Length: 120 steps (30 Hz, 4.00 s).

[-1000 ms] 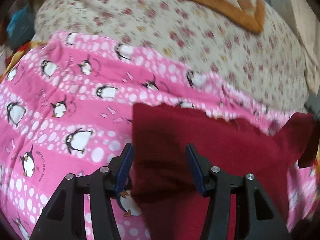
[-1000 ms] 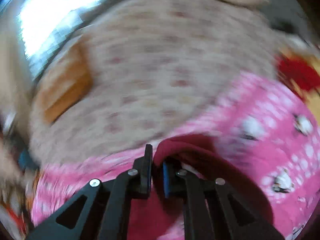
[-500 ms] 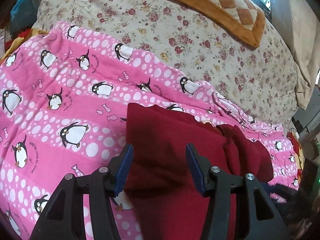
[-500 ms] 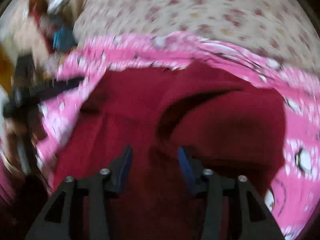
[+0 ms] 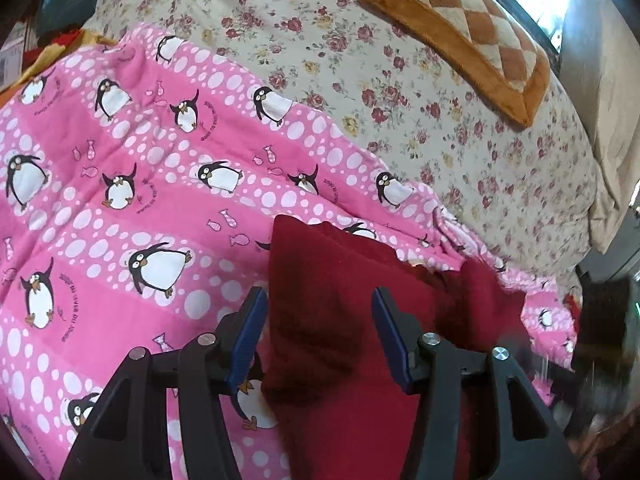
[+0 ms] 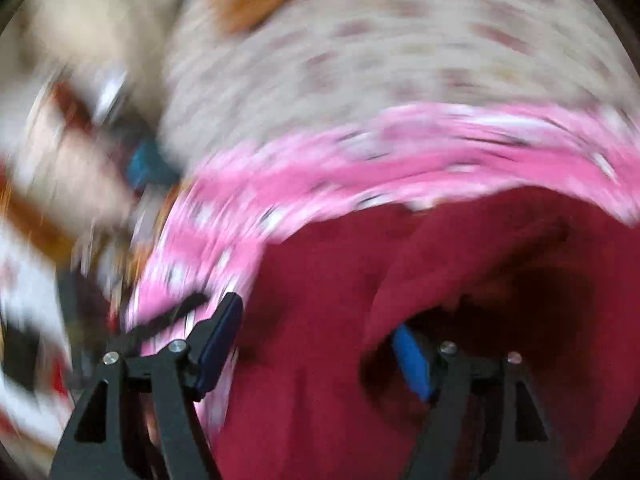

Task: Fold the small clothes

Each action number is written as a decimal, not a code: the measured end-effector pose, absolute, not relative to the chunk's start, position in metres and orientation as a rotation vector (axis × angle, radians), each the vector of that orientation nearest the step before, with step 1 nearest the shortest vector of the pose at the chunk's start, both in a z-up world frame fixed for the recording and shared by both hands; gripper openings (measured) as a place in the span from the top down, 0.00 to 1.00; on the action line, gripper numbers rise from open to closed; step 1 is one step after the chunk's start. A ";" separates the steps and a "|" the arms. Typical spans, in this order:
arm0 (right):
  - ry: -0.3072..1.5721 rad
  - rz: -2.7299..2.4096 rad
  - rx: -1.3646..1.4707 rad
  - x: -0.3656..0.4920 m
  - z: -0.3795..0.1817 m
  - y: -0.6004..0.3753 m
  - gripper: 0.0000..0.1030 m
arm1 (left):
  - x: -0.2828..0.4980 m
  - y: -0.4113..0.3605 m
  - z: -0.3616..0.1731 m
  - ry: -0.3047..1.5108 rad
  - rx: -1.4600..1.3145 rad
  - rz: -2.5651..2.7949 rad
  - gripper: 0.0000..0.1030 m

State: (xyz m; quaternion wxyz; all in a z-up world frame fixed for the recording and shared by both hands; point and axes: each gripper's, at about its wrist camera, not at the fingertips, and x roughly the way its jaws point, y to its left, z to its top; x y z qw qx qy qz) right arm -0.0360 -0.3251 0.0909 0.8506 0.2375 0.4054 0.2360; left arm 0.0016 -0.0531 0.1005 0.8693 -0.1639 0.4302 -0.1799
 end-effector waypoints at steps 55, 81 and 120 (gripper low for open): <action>0.923 -0.214 0.472 -0.086 0.041 -0.529 0.62 | 0.019 -0.123 0.060 1.025 -0.141 -0.416 0.92; 0.982 -0.132 0.278 -0.042 0.039 -0.473 0.54 | 0.007 -0.138 0.061 0.957 0.056 -0.327 0.86; 1.012 -0.125 0.343 -0.155 0.055 -0.472 0.34 | -0.048 -0.102 0.079 0.916 0.022 -0.270 0.82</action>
